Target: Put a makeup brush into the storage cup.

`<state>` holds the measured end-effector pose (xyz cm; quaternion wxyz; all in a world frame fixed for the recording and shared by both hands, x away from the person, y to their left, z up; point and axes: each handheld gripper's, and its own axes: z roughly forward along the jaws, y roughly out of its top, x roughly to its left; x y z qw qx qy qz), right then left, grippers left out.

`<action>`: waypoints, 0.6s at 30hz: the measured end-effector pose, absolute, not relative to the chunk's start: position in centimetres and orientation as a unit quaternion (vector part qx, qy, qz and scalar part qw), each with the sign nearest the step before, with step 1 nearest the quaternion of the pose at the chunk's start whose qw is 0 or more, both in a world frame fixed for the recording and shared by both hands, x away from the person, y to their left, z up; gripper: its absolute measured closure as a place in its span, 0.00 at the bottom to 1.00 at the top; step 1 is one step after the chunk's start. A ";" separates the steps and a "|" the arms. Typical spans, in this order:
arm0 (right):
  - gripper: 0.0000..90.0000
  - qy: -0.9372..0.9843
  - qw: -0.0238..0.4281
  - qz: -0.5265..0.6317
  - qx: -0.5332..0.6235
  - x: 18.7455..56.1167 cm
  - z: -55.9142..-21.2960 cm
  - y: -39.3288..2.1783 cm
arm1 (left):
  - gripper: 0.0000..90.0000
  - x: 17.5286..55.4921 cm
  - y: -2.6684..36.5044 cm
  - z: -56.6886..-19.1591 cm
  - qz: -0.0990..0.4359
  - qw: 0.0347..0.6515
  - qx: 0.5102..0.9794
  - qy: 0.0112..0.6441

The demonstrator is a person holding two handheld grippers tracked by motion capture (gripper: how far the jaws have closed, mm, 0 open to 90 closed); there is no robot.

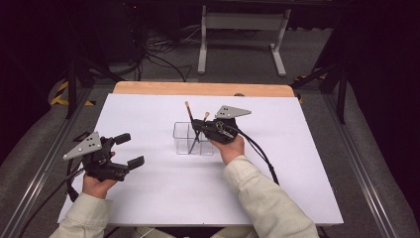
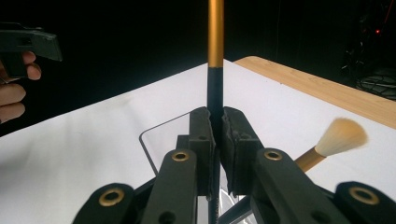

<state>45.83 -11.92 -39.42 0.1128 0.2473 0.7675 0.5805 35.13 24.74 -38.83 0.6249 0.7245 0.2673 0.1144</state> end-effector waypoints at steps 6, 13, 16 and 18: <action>0.92 0.768 0.111 0.579 0.250 45.8 -39.5 -12.0 | 0.00 35.2 24.7 -38.8 0.112 0.625 0.724 0.267; 0.59 0.753 0.103 0.601 0.248 45.7 -39.1 -12.5 | 0.00 35.2 24.7 -38.8 0.112 0.627 0.723 0.267; 0.40 0.738 0.101 0.620 0.248 45.4 -38.3 -12.9 | 0.00 35.2 24.6 -38.8 0.112 0.627 0.724 0.267; 0.35 0.733 0.106 0.627 0.243 45.2 -37.8 -13.2 | 0.00 35.2 24.7 -38.8 0.114 0.627 0.723 0.266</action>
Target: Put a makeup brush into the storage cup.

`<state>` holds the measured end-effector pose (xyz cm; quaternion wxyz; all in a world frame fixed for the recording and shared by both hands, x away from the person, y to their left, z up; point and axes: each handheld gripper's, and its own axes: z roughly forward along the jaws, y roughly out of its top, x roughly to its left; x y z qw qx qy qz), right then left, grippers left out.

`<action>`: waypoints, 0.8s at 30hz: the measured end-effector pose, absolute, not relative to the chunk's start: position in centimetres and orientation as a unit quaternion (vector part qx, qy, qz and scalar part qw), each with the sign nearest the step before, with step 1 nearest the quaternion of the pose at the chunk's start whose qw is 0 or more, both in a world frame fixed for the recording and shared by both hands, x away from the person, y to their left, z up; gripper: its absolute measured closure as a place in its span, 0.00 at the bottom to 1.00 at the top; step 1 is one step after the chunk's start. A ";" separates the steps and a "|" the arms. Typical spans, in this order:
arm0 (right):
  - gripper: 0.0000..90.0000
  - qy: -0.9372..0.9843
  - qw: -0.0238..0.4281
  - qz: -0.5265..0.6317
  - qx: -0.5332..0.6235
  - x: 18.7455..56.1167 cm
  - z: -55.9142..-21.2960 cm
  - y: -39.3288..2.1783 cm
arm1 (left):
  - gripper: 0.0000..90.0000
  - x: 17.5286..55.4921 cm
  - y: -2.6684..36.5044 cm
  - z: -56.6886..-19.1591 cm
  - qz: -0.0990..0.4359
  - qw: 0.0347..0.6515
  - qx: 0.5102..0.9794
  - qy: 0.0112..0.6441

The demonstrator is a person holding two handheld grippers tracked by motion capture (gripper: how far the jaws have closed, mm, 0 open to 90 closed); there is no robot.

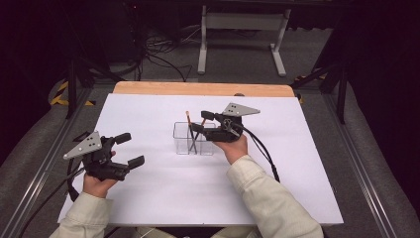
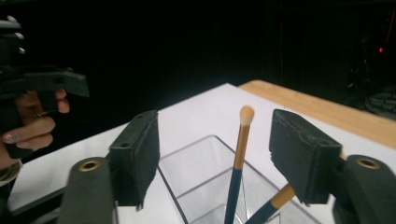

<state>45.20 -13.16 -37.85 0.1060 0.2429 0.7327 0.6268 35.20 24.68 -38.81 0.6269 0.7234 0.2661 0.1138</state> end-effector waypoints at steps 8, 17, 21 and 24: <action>0.15 0.733 0.135 0.626 0.228 44.0 -35.7 -15.1 | 0.00 34.9 25.0 -38.8 0.119 0.624 0.725 0.267; 0.04 0.741 0.154 0.611 0.231 42.3 -34.0 -18.4 | 0.00 34.4 25.5 -38.8 0.122 0.626 0.720 0.273; 0.03 0.743 0.166 0.604 0.235 41.8 -33.7 -19.8 | 0.00 34.3 25.5 -38.8 0.125 0.628 0.719 0.272; 0.02 0.742 0.168 0.604 0.238 41.5 -33.6 -20.4 | 0.00 34.3 25.6 -38.8 0.125 0.628 0.719 0.272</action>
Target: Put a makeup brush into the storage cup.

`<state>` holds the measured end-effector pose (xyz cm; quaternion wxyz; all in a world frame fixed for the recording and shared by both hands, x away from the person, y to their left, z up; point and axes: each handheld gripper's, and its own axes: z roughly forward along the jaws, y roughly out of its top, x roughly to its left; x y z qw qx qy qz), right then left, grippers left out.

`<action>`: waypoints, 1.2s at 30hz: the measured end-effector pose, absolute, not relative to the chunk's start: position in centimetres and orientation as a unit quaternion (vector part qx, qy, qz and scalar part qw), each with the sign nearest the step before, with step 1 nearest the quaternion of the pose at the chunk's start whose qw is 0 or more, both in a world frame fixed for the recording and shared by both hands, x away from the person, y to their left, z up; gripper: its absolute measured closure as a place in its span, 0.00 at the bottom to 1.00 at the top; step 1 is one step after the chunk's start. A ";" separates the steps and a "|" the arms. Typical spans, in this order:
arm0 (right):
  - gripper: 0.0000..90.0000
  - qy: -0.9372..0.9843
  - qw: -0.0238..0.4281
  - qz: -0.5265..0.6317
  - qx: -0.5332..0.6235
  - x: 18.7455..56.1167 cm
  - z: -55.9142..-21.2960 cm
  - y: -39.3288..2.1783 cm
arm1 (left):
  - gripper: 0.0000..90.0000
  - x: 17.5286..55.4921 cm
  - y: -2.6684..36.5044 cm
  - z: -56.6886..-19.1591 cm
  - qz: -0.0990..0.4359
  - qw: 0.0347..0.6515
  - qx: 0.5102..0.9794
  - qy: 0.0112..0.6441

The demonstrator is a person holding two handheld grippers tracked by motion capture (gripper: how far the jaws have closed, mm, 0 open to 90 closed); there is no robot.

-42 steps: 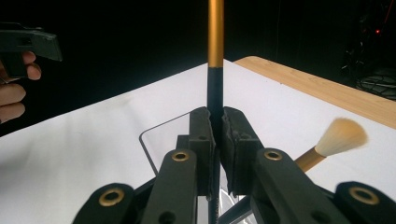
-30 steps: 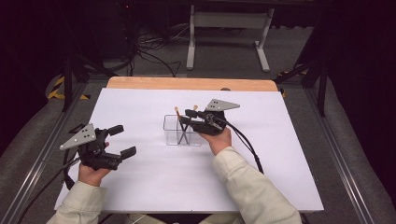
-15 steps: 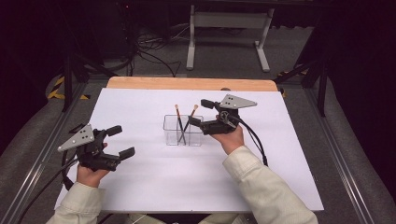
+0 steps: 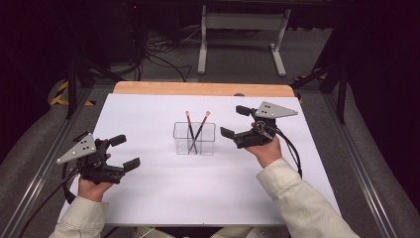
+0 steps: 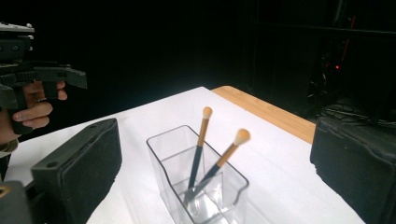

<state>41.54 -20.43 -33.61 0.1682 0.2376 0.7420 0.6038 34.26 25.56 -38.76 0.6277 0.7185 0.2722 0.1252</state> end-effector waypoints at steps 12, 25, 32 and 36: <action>0.02 0.743 0.184 0.592 0.253 40.0 -33.2 -23.8 | 0.00 34.4 25.6 -38.9 0.124 0.627 0.719 0.274; 0.00 0.736 0.195 0.586 0.277 38.8 -33.7 -27.4 | 0.00 34.3 25.5 -38.9 0.126 0.625 0.720 0.274; 0.00 0.736 0.209 0.577 0.287 38.0 -33.8 -29.4 | 0.00 34.0 25.7 -39.1 0.125 0.625 0.719 0.278; 0.00 0.738 0.211 0.572 0.290 37.6 -34.0 -30.6 | 0.00 33.4 25.8 -39.1 0.127 0.625 0.719 0.276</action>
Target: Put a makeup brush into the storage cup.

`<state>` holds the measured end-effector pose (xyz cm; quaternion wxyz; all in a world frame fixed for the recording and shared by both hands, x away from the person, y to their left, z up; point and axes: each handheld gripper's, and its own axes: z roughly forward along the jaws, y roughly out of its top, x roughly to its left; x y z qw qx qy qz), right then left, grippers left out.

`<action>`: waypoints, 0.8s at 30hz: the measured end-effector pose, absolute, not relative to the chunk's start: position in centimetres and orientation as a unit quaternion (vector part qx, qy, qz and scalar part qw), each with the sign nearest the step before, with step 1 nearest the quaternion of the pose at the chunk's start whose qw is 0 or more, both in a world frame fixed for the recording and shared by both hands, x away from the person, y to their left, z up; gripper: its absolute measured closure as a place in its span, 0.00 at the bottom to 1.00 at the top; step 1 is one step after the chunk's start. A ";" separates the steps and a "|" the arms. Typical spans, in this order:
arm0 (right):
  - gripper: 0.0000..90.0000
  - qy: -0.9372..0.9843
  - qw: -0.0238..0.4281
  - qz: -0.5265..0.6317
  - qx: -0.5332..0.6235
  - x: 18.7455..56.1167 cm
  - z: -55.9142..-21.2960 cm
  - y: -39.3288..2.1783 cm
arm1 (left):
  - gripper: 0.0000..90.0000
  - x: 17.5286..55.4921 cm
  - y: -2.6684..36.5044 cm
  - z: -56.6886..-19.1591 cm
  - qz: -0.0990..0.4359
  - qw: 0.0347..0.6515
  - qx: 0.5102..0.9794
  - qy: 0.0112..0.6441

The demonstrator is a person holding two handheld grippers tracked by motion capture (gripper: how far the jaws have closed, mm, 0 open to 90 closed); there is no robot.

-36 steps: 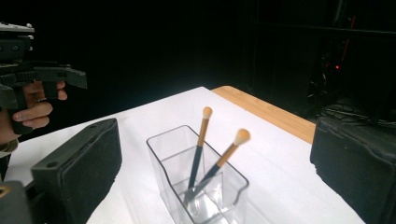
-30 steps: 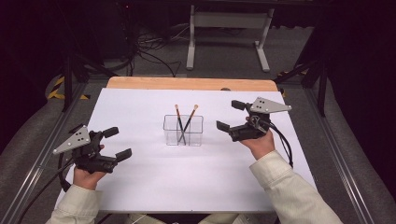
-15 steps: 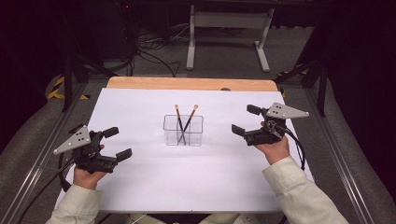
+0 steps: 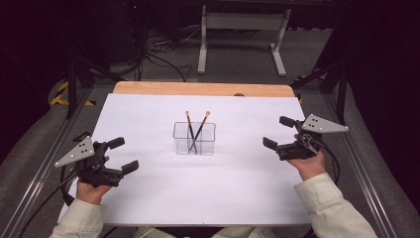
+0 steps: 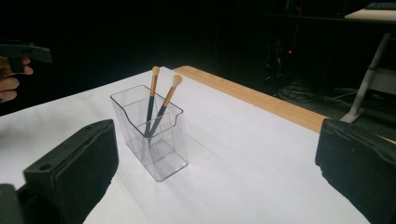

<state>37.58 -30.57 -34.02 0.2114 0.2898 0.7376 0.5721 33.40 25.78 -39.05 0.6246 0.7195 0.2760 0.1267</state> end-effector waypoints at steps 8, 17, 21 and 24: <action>0.00 0.743 0.214 0.560 0.298 36.8 -35.0 -32.3 | 0.00 32.8 26.3 -39.7 0.127 0.620 0.720 0.284; 0.00 0.740 0.225 0.548 0.318 36.2 -36.5 -33.6 | 0.00 32.5 26.9 -40.4 0.129 0.617 0.719 0.294; 0.00 0.740 0.232 0.544 0.322 35.9 -36.8 -34.0 | 0.00 32.5 27.1 -40.6 0.136 0.615 0.717 0.297; 0.00 0.738 0.234 0.541 0.328 35.7 -37.3 -34.5 | 0.00 32.5 27.4 -40.9 0.145 0.612 0.716 0.303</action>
